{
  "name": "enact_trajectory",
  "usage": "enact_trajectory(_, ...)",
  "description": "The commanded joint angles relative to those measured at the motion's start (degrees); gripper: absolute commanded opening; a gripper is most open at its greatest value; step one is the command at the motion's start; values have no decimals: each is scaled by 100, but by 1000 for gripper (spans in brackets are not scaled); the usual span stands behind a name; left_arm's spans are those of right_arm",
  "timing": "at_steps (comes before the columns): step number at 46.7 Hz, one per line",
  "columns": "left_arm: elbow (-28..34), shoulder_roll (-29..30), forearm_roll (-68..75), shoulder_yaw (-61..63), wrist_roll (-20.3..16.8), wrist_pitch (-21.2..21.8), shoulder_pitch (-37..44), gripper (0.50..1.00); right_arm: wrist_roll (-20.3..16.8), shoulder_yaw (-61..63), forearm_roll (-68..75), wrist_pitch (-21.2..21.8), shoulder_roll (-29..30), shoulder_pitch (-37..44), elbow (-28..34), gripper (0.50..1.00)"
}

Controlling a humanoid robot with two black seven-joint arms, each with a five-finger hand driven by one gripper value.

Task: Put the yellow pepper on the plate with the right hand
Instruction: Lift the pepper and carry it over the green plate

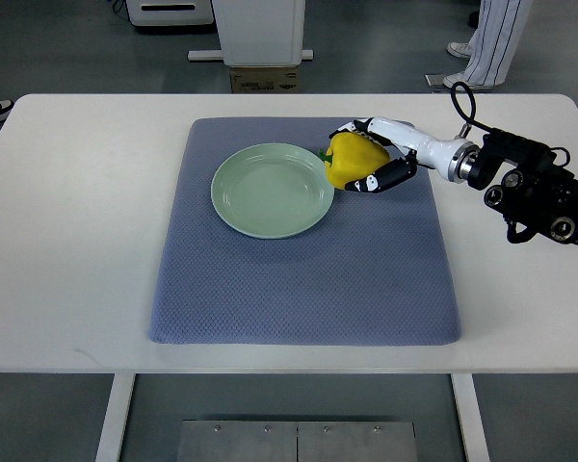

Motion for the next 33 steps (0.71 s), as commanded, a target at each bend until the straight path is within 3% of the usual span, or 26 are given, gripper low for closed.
enact_trajectory(1,1,0,0,0,-1,1,1,1000,-111,-3,3,-44,233,73,0,500)
enact_trajectory(21,1,0,0,0,-1,1,1,1000,-585,-3,12,-175,1455,214,-404,500)
enact_trajectory(33,1,0,0,0,-1,1,1,1000,-709,-3,3,-290,1465,187,-519,500)
